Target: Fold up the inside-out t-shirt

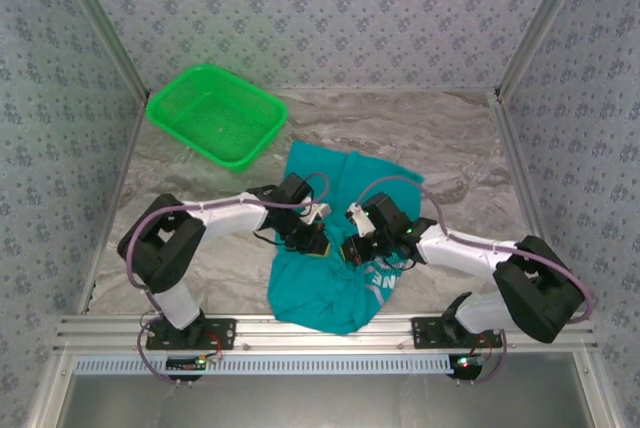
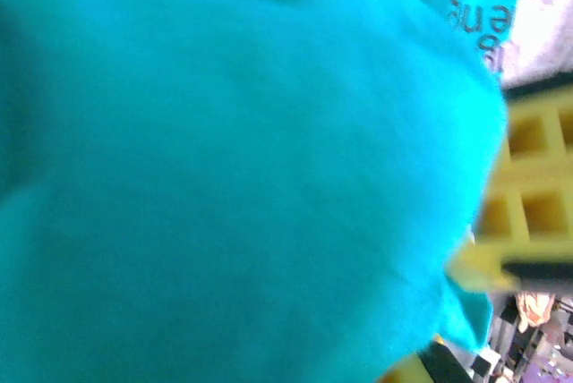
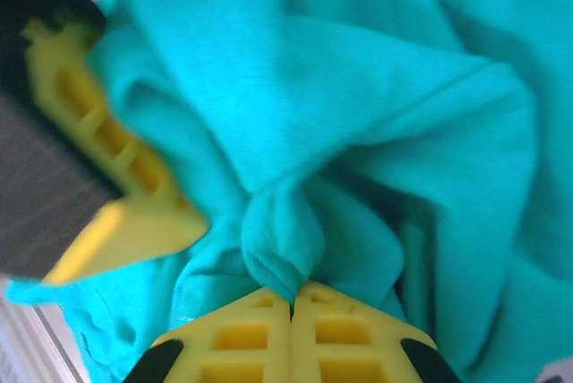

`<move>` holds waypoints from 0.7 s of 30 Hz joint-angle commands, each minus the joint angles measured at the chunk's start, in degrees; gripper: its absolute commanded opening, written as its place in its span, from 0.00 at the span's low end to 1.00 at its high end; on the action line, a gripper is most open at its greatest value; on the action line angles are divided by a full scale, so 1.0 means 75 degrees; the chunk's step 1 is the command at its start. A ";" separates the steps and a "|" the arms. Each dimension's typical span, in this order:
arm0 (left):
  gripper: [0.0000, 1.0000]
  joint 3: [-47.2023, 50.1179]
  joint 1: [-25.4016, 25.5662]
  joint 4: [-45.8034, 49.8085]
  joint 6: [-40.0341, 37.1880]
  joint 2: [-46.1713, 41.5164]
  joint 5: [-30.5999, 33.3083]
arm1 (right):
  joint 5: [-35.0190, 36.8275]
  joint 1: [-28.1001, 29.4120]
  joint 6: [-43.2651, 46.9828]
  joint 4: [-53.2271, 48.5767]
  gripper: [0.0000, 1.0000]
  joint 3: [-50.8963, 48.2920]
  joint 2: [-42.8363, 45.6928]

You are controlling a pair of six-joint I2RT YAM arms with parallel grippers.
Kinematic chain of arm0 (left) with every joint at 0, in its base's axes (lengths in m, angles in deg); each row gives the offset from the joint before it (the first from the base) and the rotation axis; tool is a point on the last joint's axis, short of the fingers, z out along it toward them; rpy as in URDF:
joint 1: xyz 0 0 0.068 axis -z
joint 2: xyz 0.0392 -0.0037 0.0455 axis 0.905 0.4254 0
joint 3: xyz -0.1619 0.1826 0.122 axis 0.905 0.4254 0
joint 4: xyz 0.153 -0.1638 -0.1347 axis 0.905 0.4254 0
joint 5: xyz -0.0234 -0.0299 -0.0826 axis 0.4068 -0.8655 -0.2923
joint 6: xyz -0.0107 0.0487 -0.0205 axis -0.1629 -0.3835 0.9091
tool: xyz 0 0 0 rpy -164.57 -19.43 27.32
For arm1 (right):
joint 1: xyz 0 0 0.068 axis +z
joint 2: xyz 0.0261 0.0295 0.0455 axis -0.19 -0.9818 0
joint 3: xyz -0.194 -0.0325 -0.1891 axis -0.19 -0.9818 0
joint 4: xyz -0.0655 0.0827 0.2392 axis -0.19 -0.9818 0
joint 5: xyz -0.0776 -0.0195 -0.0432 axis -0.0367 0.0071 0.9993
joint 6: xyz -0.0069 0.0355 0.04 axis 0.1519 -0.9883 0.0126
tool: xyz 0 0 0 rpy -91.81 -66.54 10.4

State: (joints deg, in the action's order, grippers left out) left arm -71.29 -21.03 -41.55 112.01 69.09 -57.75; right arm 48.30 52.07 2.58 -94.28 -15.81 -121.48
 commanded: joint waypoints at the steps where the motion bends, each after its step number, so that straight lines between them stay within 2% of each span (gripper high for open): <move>1: 0.00 0.0157 -0.0092 -0.0170 -0.0520 -0.0632 -0.0607 | 0.0076 -0.0655 0.0021 -0.0154 0.00 0.0074 0.0738; 4: 0.00 0.0394 -0.0172 -0.0034 -0.0911 -0.0903 -0.0637 | 0.0390 -0.1547 -0.0025 -0.0726 0.00 -0.0086 0.1278; 7: 0.00 0.0780 -0.0161 -0.0460 -0.1103 -0.0938 -0.0830 | 0.0581 -0.2036 0.0162 -0.1052 0.00 -0.0037 0.0985; 12: 0.00 0.0976 -0.0022 -0.0795 -0.1310 -0.0751 -0.0760 | 0.0683 -0.1904 0.0129 -0.0942 0.01 0.0006 0.0553; 13: 0.01 0.0952 0.0052 -0.0771 -0.1358 -0.0749 -0.0713 | 0.0756 -0.1800 0.0151 -0.0972 0.09 -0.0012 0.0673; 14: 0.06 0.0904 0.0104 -0.0713 -0.1383 -0.0750 -0.0599 | 0.0852 -0.1667 0.0211 -0.1098 0.20 0.0009 0.0847; 15: 0.09 0.0861 0.0118 -0.0628 -0.1367 -0.0753 -0.0488 | 0.0925 -0.1573 0.0270 -0.1287 0.26 0.0059 0.1011; 19: 0.32 0.0529 0.0115 0.0019 -0.1320 -0.0836 -0.0102 | 0.1267 -0.0944 0.0585 -0.2435 0.34 0.0518 0.1747; 21: 0.39 0.0367 0.0121 0.0251 -0.1196 -0.0955 0.0172 | 0.1565 -0.0474 0.0586 -0.2869 0.36 0.0865 0.1781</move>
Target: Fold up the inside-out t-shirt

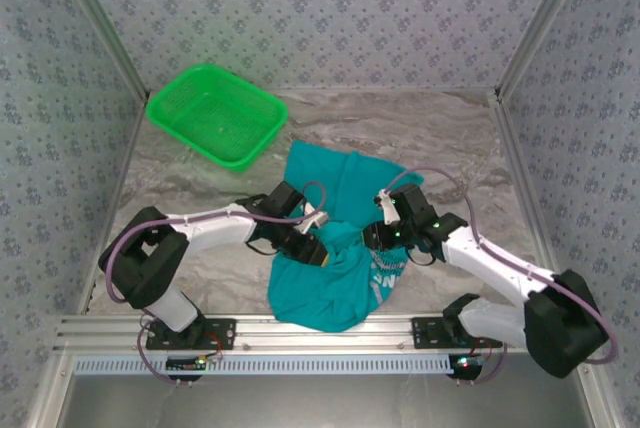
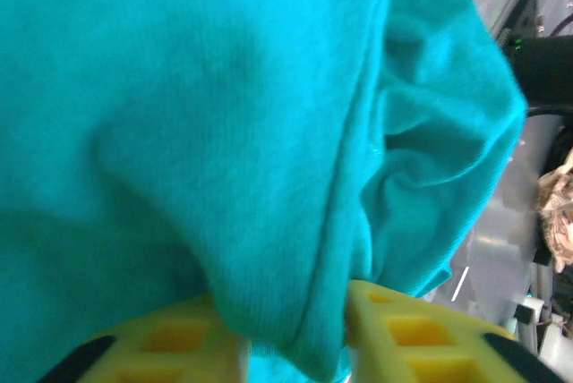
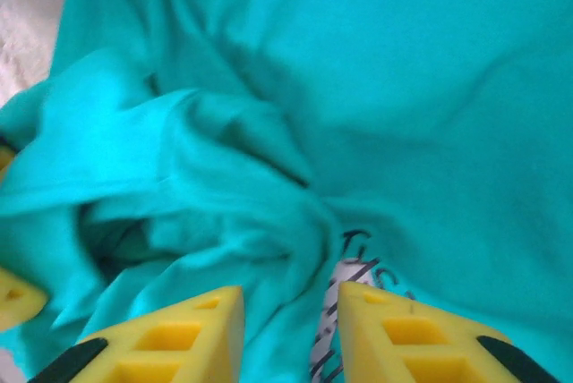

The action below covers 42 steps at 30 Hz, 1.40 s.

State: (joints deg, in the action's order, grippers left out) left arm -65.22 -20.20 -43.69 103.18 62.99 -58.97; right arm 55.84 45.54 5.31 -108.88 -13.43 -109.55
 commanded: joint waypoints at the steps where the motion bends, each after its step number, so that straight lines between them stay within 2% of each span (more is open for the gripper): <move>1: 0.42 -0.0540 0.0004 0.0649 0.0062 -0.0186 0.0493 | 0.0673 0.0644 0.0212 -0.1014 0.37 0.0704 0.0103; 4: 0.46 -0.0802 -0.0005 0.0807 0.0403 -0.0165 0.0927 | 0.1027 0.1288 0.0143 -0.0996 0.39 0.1139 -0.0387; 7: 0.49 -0.0942 -0.0003 0.0695 0.0842 0.0031 0.1219 | 0.1213 0.1592 -0.0149 -0.0581 0.39 0.1291 -0.1041; 11: 0.49 -0.1023 0.0013 0.0280 0.1268 0.0447 0.1127 | 0.1273 0.1939 -0.0453 -0.0216 0.38 0.1314 -0.1840; 14: 0.48 -0.1025 0.0062 0.0167 0.1484 0.0629 0.1264 | 0.1166 0.2078 -0.0589 -0.0068 0.30 0.1179 -0.2102; 16: 0.43 -0.1057 0.0074 0.0180 0.1559 0.0746 0.1239 | 0.0924 0.2096 -0.0628 0.0085 0.18 0.1010 -0.2041; 19: 0.17 -0.1021 0.0051 -0.0049 0.1563 0.0716 0.0820 | 0.0406 0.1958 -0.0631 0.0537 0.03 0.0609 -0.1547; 20: 0.11 -0.0948 0.0005 -0.0265 0.1619 0.0610 0.0622 | 0.0118 0.1845 -0.0604 0.0737 0.00 0.0459 -0.1300; 23: 0.04 -0.0684 -0.0192 -0.1184 0.1921 0.0171 -0.0261 | -0.0605 0.1247 -0.0712 0.1163 0.00 0.0063 -0.0562; 26: 0.02 -0.0469 -0.0280 -0.2084 0.2061 -0.0296 -0.1114 | -0.1128 0.0516 -0.0896 0.1368 0.00 -0.0275 0.0068; 29: 0.02 -0.0318 -0.0288 -0.2280 0.1781 -0.0654 -0.1342 | -0.1680 -0.0384 -0.0921 0.1481 0.00 -0.0683 0.0501; 33: 0.04 0.0089 -0.0300 -0.2753 0.1530 -0.0557 -0.1525 | -0.1806 -0.1311 -0.1007 0.1307 0.00 -0.1194 0.0546; 34: 0.04 0.0238 -0.0290 -0.3185 0.1707 -0.0435 -0.1666 | -0.1808 -0.1304 -0.0780 0.1150 0.00 -0.1162 0.0468; 35: 0.04 0.0410 -0.0284 -0.3594 0.1919 -0.0332 -0.1742 | -0.1859 -0.1183 -0.0565 0.0994 0.04 -0.1084 0.0423; 37: 0.04 0.0582 -0.0248 -0.4087 0.2156 -0.0189 -0.1745 | -0.1809 -0.0782 -0.0248 0.0711 0.18 -0.0881 0.0595; 39: 0.04 0.0686 -0.0206 -0.4324 0.2252 -0.0135 -0.1721 | -0.1392 -0.0221 -0.0001 0.0332 0.27 -0.0630 0.0916; 42: 0.04 0.0710 -0.0188 -0.4253 0.2212 -0.0124 -0.1731 | -0.1078 0.0400 0.0259 -0.0185 0.32 -0.0163 0.0889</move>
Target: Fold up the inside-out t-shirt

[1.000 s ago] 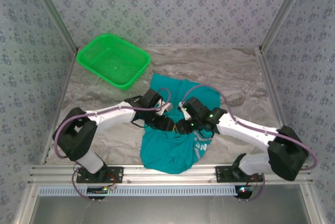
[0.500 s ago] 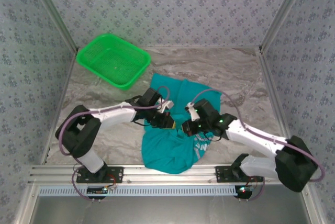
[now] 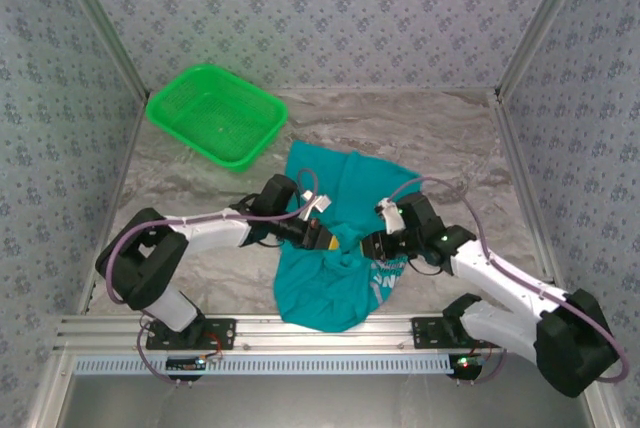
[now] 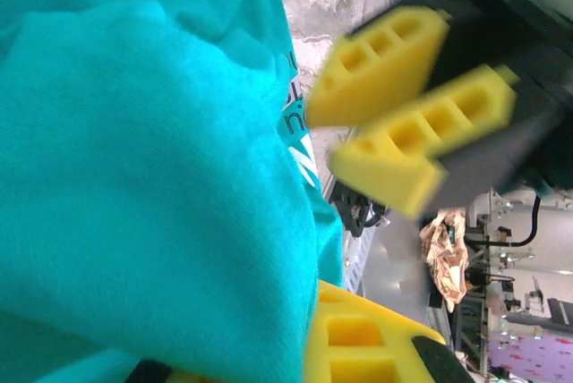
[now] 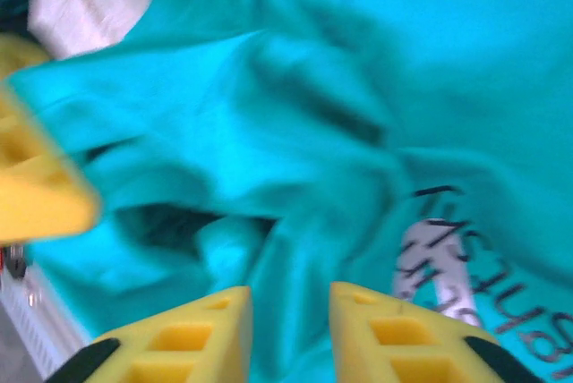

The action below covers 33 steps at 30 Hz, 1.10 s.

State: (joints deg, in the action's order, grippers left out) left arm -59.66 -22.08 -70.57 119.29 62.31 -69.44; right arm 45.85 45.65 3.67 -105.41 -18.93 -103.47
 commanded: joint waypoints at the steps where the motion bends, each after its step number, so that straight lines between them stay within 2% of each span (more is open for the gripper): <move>1: 0.04 0.0002 0.0063 -0.0624 0.0053 -0.0031 -0.0354 | 0.0364 0.0586 0.0481 -0.0746 0.32 0.0710 -0.0079; 6: 0.04 0.0296 0.0046 -0.0408 -0.0065 0.0004 -0.0298 | 0.1027 0.1496 0.0118 -0.0377 0.33 0.1167 -0.1342; 9: 0.04 0.0441 0.0035 -0.0605 0.0059 0.0109 -0.0319 | 0.1699 0.1909 -0.0067 -0.0198 0.41 0.1384 -0.2126; 12: 0.04 0.0515 0.0014 -0.0679 0.0086 0.0104 -0.0243 | 0.2176 0.2050 -0.0245 -0.0018 0.41 0.1426 -0.2833; 16: 0.04 0.0576 -0.0087 -0.0555 0.0025 0.0097 -0.0199 | 0.2505 0.2114 -0.0229 -0.0010 0.40 0.1347 -0.3102; 17: 0.04 0.0602 -0.0115 -0.0498 -0.0024 0.0111 -0.0168 | 0.2510 0.2112 -0.0210 -0.0025 0.38 0.1313 -0.3064; 20: 0.04 0.0592 -0.0219 -0.0121 -0.0220 0.0279 0.0108 | 0.2250 0.2032 -0.0058 0.0098 0.07 0.1195 -0.2841; 21: 0.04 0.0574 -0.0246 0.0051 -0.0312 0.0366 0.0229 | 0.2042 0.1977 0.0044 0.0239 0.00 0.1137 -0.2685; 25: 0.04 0.0560 -0.0250 0.0413 -0.0530 0.0601 0.0668 | 0.0989 0.1698 0.0616 0.1042 0.00 0.0777 -0.1630; 28: 0.05 0.0410 -0.0295 0.1023 -0.0717 0.0654 0.1597 | 0.0256 0.1449 0.1233 0.1476 0.00 0.0577 -0.0595; 31: 0.08 0.0192 -0.0303 0.1636 -0.0819 0.0684 0.2456 | -0.0250 0.1215 0.1918 0.1714 0.00 0.0210 0.0366; 33: 0.14 0.0059 -0.0318 0.1767 -0.0820 0.0766 0.2676 | -0.0575 0.1052 0.2109 0.1850 0.00 -0.0136 0.0876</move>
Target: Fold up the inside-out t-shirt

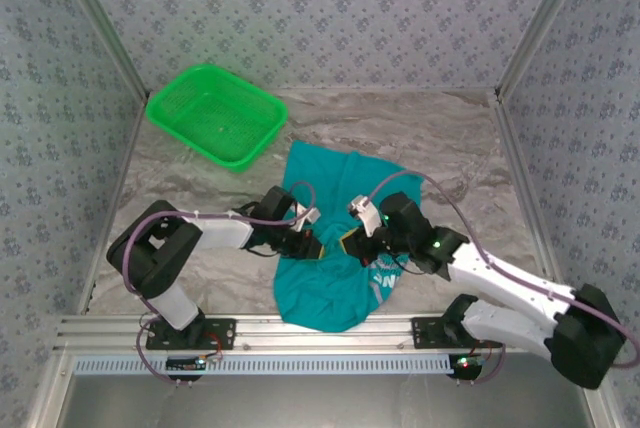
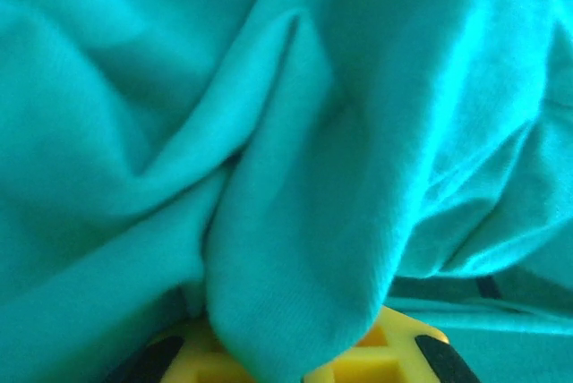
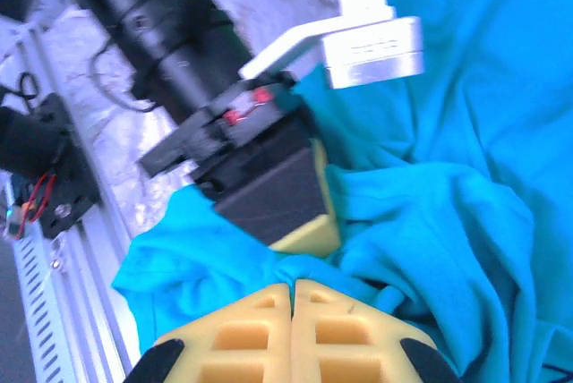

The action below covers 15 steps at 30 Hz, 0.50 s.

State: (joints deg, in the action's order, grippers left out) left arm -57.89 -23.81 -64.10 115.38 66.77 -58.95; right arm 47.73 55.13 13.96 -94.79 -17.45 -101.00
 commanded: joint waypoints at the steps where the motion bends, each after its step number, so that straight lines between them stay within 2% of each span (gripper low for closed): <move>1: 0.17 -0.0254 -0.0081 0.0896 -0.0298 0.0224 0.1212 | -0.1011 -0.0290 0.0772 0.0485 0.00 -0.0471 0.0710; 3: 0.29 -0.0376 -0.0082 0.0877 -0.0271 0.0302 0.0992 | -0.1152 -0.0326 0.0843 0.0502 0.00 -0.0740 0.1033; 4: 0.32 -0.0442 -0.0077 0.0929 -0.0284 0.0294 0.0973 | -0.1032 -0.0325 0.0846 0.0497 0.00 -0.0861 0.1166; 6: 0.37 -0.0545 -0.0078 0.1072 -0.0306 0.0142 0.0938 | -0.0084 -0.0298 0.0633 0.0280 0.00 -0.1091 0.1343; 9: 0.41 -0.0802 -0.0067 0.1611 -0.0419 -0.0240 0.1085 | 0.0874 -0.0410 0.0143 -0.0010 0.00 -0.1392 0.1319; 12: 0.44 -0.1177 -0.0065 0.2499 -0.0649 -0.0611 0.1381 | 0.2018 -0.0487 -0.0965 -0.0607 0.00 -0.1453 0.1100; 15: 0.46 -0.1439 0.0053 0.3183 -0.0808 -0.0991 0.1731 | 0.2499 -0.0545 -0.1970 -0.1250 0.09 -0.1346 0.0792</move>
State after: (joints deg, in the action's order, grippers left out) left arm -65.61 -24.18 -48.28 111.92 63.10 -49.45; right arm 58.90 51.40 8.15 -98.09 -27.79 -93.92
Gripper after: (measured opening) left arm 0.453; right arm 0.075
